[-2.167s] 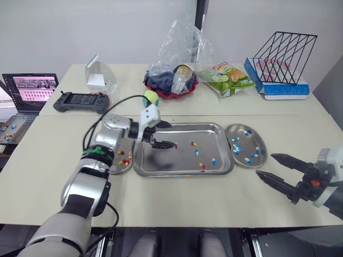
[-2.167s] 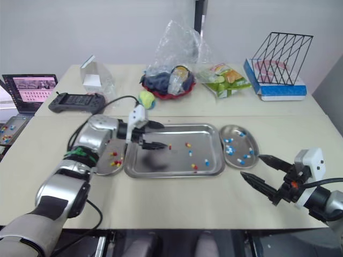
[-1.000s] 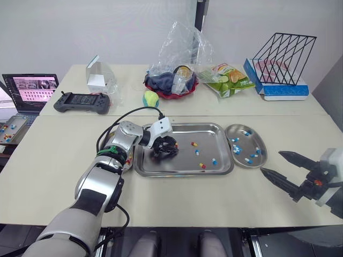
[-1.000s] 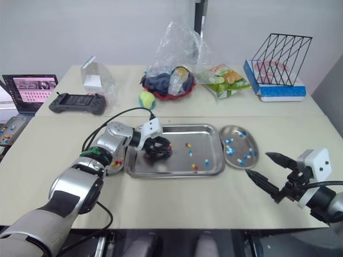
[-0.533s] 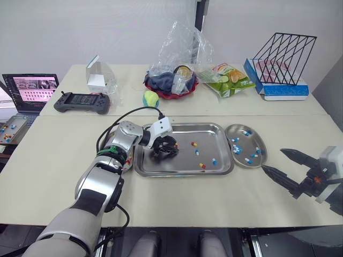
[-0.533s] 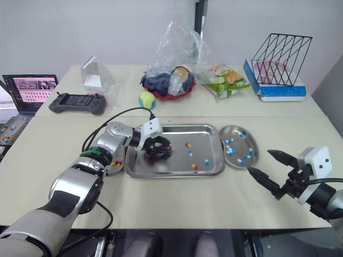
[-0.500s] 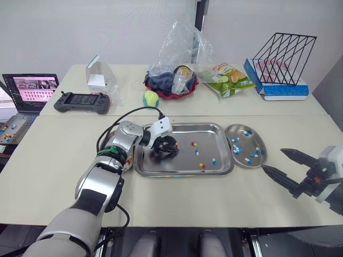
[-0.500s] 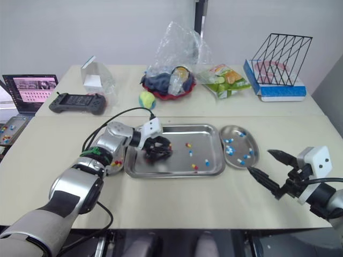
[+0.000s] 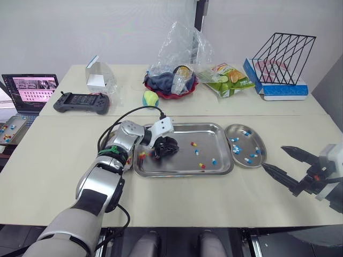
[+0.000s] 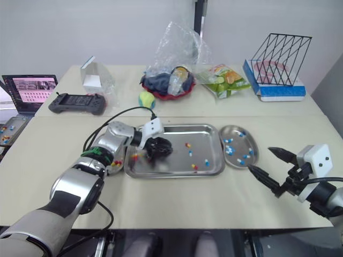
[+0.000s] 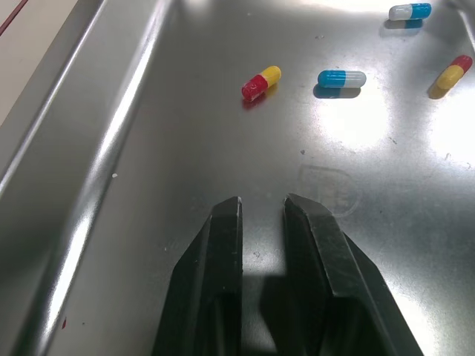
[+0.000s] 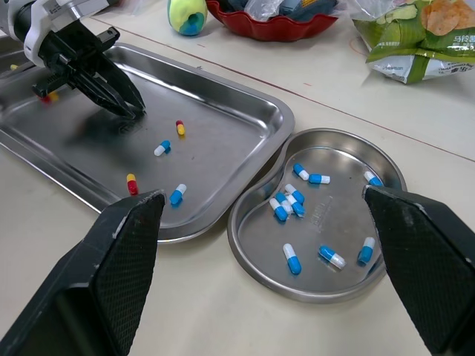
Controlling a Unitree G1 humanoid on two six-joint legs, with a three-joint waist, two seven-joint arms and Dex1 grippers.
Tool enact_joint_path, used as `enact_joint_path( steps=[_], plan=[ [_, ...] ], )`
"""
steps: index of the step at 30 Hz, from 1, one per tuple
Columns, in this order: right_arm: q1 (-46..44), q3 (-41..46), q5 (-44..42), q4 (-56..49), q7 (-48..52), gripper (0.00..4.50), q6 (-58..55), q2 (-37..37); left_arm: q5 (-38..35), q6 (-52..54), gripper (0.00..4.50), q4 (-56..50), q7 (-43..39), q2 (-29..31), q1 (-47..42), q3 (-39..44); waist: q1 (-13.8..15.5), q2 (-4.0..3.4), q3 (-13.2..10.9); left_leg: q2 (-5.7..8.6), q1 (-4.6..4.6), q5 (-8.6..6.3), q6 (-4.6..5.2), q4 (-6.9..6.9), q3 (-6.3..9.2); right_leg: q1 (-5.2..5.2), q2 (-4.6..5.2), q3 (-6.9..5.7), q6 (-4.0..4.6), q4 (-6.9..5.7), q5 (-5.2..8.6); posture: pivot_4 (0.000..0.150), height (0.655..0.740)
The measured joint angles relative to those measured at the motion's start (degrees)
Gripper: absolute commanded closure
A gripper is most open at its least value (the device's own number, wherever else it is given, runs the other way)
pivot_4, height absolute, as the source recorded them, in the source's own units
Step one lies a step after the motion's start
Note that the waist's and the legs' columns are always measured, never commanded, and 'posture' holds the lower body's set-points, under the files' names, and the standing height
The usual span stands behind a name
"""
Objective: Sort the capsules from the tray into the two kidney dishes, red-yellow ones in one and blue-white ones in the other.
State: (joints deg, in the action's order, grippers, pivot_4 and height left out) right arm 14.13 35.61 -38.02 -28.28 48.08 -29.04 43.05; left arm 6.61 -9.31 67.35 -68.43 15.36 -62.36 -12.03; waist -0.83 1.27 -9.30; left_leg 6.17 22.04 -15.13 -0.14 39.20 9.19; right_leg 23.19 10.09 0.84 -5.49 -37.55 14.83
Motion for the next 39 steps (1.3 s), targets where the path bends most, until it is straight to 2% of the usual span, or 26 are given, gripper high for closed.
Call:
enact_joint_path(
  steps=[9,16,19,21,24,33,39],
  plan=[
    [-2.1,-1.7,0.8,1.9,0.3,0.00,0.2,0.0,-3.5,5.2,3.54,-3.4,-2.8,2.6,0.0,4.1,0.0,0.00,0.0,0.00,0.02,0.02,-0.03,0.00,0.01,0.02,0.00,0.00,0.00,-0.01,0.00,0.150,0.7400],
    [-4.6,-4.4,1.0,3.5,0.7,0.00,0.3,0.0,-4.5,8.3,3.54,-9.1,-6.5,5.4,0.0,4.4,-0.2,-0.01,0.0,-0.01,0.02,0.05,-0.08,0.02,0.02,0.05,0.00,0.00,0.00,-0.02,0.00,0.150,0.7400],
    [-5.0,-5.3,1.3,4.0,0.7,0.00,0.3,0.0,-4.6,9.0,2.74,-12.5,-10.3,6.7,0.1,4.0,-0.2,-0.01,0.0,0.00,0.04,0.05,-0.09,0.02,0.01,0.04,0.00,0.00,0.00,-0.01,0.00,0.150,0.7400],
    [-5.0,-5.6,1.3,4.0,0.7,0.00,0.3,0.0,-4.6,9.1,2.04,-13.8,-12.6,7.6,0.5,3.5,-0.1,-0.01,0.0,0.00,0.04,0.05,-0.09,0.03,0.01,0.04,0.00,0.00,0.00,-0.01,0.00,0.150,0.7400],
    [-4.8,-5.6,1.3,4.0,0.7,0.00,0.7,0.0,-4.1,4.9,1.09,-14.6,-15.0,9.7,1.4,1.9,-0.2,-0.01,0.0,-0.01,0.02,0.05,-0.10,0.03,0.01,0.04,0.00,0.00,0.00,-0.01,0.00,0.150,0.7400],
    [-4.5,-5.7,1.3,4.0,0.3,0.00,1.1,0.0,2.1,-13.2,1.09,-7.7,-18.2,12.8,0.1,-4.1,0.0,0.00,0.0,0.00,0.06,0.04,-0.07,0.04,0.01,0.02,0.00,-0.01,0.00,0.04,0.00,0.150,0.7400],
    [-3.2,-5.7,1.7,3.9,-0.5,0.00,1.2,-0.8,3.4,-17.7,1.09,-4.9,-19.6,12.9,-1.3,-5.2,-0.1,0.00,0.0,-0.01,0.04,0.02,-0.03,0.04,0.01,0.02,0.00,-0.02,-0.01,0.01,0.00,0.150,0.7400]
  ],
)
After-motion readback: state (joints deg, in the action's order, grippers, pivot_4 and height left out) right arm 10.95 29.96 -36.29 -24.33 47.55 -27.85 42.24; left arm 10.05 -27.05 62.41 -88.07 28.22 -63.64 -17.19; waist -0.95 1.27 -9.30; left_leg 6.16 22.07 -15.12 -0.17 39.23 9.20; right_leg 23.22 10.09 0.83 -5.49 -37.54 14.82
